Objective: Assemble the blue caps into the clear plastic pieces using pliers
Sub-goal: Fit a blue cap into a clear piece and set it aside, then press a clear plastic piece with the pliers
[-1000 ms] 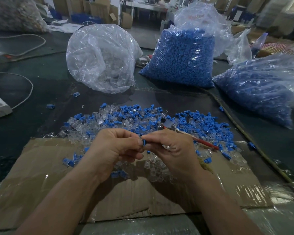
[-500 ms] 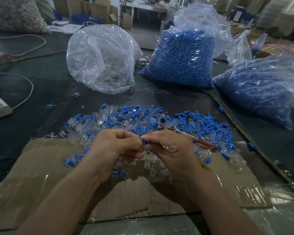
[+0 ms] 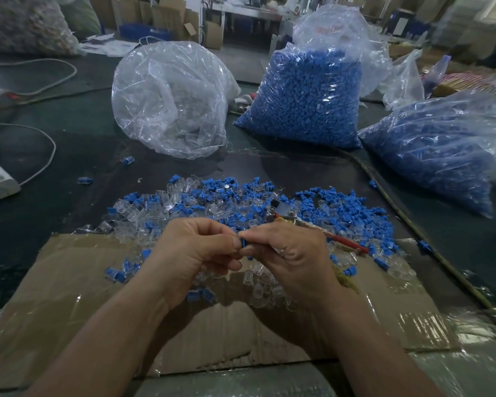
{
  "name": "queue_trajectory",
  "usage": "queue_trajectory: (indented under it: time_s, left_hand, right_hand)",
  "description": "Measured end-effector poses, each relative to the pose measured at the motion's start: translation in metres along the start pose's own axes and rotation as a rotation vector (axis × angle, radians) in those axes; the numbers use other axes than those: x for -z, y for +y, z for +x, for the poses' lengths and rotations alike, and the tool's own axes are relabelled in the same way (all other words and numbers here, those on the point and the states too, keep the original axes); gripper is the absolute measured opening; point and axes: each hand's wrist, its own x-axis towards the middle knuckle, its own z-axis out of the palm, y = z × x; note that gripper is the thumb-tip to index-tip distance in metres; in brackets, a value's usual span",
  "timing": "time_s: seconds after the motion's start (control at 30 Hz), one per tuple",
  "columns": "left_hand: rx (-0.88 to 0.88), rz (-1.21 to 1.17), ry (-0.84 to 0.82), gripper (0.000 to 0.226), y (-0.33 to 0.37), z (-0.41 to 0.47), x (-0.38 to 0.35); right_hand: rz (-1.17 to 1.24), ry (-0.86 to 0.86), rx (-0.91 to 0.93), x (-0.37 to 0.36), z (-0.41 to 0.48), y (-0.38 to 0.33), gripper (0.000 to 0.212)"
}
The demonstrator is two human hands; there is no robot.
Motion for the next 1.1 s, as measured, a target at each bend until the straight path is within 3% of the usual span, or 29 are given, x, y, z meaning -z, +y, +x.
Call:
queue_trajectory:
  time_s: [0.53, 0.67, 0.77, 0.83, 0.93, 1.0, 1.1]
  left_hand:
    - [-0.007, -0.011, 0.0, 0.002, -0.001, 0.0, 0.0]
    - [-0.01, -0.021, 0.012, 0.003, 0.0, 0.0, 0.0]
    - [-0.008, -0.037, 0.022, 0.002, 0.0, -0.001, -0.001]
    - [-0.011, -0.045, 0.029, 0.002, 0.001, -0.001, -0.001]
    - [-0.016, -0.052, 0.041, 0.002, 0.0, 0.0, 0.0]
    - [-0.015, -0.054, 0.045, 0.002, -0.001, 0.001, 0.0]
    - [-0.018, -0.049, 0.043, 0.002, -0.001, 0.001, 0.0]
  right_hand:
    - [-0.047, -0.03, -0.037, 0.001, -0.001, 0.001, 0.029]
    - [-0.047, 0.015, -0.306, 0.016, 0.003, 0.0, 0.058]
    - [-0.18, 0.038, -0.554, 0.037, 0.005, 0.011, 0.063]
    - [-0.31, -0.058, -0.718, 0.051, 0.002, 0.023, 0.06]
    - [-0.389, -0.319, -0.965, 0.066, -0.003, 0.032, 0.093]
    - [-0.443, -0.483, -1.015, 0.068, -0.005, 0.033, 0.11]
    - [-0.475, -0.565, -1.011, 0.067, -0.006, 0.037, 0.113]
